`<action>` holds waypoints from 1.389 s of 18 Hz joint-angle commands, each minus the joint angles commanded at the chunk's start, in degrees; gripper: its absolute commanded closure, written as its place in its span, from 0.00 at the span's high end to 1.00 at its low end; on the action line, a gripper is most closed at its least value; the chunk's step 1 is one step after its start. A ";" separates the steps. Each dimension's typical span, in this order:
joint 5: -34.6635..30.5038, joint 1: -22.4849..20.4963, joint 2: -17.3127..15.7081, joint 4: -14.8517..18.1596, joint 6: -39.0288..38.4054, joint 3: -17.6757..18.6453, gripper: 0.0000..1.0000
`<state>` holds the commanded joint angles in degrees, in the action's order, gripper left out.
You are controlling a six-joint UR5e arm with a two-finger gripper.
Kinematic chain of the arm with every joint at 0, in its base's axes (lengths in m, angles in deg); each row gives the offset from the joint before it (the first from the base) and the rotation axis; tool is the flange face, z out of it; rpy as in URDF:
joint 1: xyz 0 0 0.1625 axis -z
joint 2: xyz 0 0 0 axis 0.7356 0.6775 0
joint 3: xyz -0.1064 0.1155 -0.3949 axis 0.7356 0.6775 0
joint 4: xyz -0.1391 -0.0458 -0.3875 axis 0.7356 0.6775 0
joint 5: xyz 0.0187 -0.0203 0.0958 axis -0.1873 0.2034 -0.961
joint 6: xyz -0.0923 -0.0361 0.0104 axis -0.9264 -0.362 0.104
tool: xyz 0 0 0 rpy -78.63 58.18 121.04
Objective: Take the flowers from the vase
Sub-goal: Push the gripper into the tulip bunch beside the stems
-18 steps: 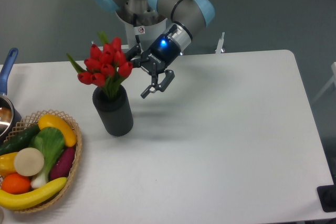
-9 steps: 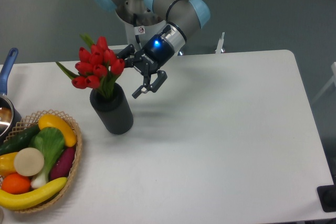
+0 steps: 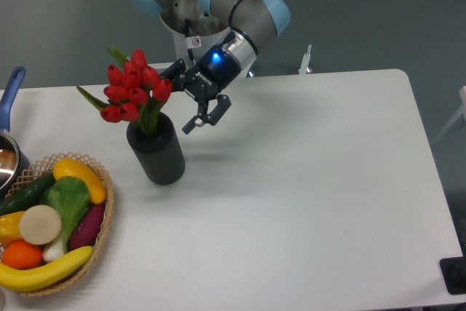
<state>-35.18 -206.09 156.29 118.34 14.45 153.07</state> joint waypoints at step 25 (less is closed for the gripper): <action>-4.13 0.79 -6.77 0.18 0.00 6.24 0.00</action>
<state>-39.31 -205.29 149.53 118.51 14.45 159.32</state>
